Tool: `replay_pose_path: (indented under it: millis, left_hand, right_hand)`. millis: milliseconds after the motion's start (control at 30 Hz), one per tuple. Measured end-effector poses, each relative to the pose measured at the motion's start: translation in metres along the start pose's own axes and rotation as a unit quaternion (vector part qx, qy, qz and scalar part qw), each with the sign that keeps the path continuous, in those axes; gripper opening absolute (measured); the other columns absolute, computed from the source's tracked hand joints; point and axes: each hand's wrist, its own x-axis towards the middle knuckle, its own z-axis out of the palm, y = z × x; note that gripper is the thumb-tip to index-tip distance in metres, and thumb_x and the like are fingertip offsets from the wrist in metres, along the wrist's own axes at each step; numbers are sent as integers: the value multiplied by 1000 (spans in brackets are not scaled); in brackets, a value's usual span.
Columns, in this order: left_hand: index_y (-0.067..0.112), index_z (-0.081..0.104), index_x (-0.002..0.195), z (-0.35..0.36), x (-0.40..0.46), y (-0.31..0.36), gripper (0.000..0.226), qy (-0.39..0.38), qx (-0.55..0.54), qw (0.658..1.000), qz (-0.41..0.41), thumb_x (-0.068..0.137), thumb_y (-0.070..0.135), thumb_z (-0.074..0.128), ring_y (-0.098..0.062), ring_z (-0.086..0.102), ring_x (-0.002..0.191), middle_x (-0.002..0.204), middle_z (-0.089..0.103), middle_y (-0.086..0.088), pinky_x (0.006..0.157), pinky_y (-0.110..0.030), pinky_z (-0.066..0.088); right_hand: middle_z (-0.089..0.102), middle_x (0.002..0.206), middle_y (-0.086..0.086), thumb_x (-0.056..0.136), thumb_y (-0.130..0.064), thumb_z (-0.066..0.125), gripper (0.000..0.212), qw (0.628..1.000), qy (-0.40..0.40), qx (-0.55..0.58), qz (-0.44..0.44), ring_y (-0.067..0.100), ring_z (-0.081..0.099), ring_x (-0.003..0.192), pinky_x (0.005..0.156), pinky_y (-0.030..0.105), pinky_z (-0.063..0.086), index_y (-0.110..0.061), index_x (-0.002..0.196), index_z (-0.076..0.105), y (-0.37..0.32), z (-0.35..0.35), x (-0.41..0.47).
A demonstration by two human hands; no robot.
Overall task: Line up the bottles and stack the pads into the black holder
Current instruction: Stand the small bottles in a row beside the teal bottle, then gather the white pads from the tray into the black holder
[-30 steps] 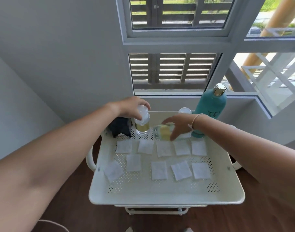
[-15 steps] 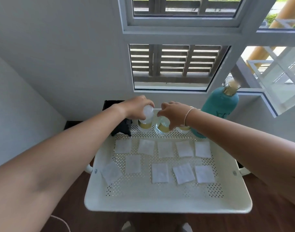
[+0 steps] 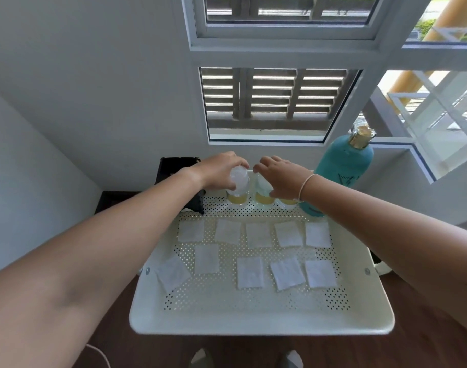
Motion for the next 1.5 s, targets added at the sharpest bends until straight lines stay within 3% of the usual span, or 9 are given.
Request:
replay_pose_path:
  millis: [133, 267, 433, 600, 667, 767, 900, 1267, 1500]
  left_hand:
    - [25, 46, 132, 5, -1, 4, 61, 19, -25, 999, -1, 77, 15, 69, -22, 49, 108, 125, 49, -6, 85, -29, 42]
    - [27, 38, 137, 13, -8, 11, 67, 49, -59, 997, 3, 78, 14, 68, -16, 49, 91, 129, 48, -5, 79, -27, 43]
    - [24, 40, 137, 11, -38, 11, 60, 111, -90, 990, 15, 83, 16, 64, -20, 52, 112, 129, 49, -5, 94, -33, 48]
    - [15, 61, 117, 26, -94, 8, 32, 169, -121, 978, 27, 85, 10, 61, -9, 55, 88, 103, 59, -1, 74, -4, 44]
    - [15, 64, 111, 38, -116, 3, 26, 140, -130, 982, -1, 86, 11, 60, -10, 58, 87, 99, 61, 1, 72, -6, 44]
    - [17, 62, 113, 57, -143, -10, 26, 51, -97, 990, -87, 88, 17, 56, -13, 57, 91, 110, 61, -4, 76, -19, 44]
    - [16, 55, 124, 79, -166, -23, 34, -39, 1, 986, -161, 91, 16, 49, -21, 53, 115, 130, 53, -7, 94, -34, 46]
    - [4, 50, 118, 110, -168, -33, 34, -49, 117, 970, -209, 88, -4, 37, -32, 56, 101, 114, 54, -16, 82, -42, 50]
    - [4, 60, 103, 111, -162, -35, 25, -38, 127, 971, -199, 88, -2, 42, -29, 54, 99, 113, 53, -13, 81, -39, 49]
  right_hand:
    - [44, 133, 14, 77, -13, 65, 66, 999, 36, 8, 1, 31, 46, 118, 98, 37, 44, -11, 134, 32, -3, 4, -7]
    - [43, 135, 13, 77, -15, 65, 68, 997, 78, 20, 8, 29, 46, 120, 97, 35, 44, -13, 136, 30, -8, 8, -19]
    - [44, 136, 12, 79, -23, 63, 62, 987, 139, 67, 34, 28, 44, 123, 99, 39, 43, -15, 134, 35, -16, 8, -42]
    - [57, 123, 15, 80, -20, 63, 43, 967, 198, 155, 38, 32, 55, 107, 90, 43, 51, -10, 120, 53, -37, 19, -78]
    - [60, 118, 13, 81, -20, 62, 35, 966, 183, 180, 41, 30, 58, 102, 88, 40, 50, -10, 115, 58, -48, 34, -90]
    - [62, 115, 6, 84, -24, 58, 28, 971, 118, 203, 50, 24, 58, 101, 90, 35, 48, -16, 111, 60, -71, 62, -104]
    - [62, 116, 5, 85, -26, 56, 29, 972, 54, 220, 69, 23, 55, 104, 89, 35, 47, -18, 112, 60, -96, 90, -106]
    - [57, 121, 7, 86, -29, 53, 37, 967, 15, 202, 152, 27, 50, 111, 90, 36, 42, -18, 121, 53, -108, 107, -86]
    - [60, 109, 9, 83, -24, 58, 19, 954, 17, 236, 183, 29, 50, 103, 85, 34, 42, -13, 99, 62, -110, 107, -81]
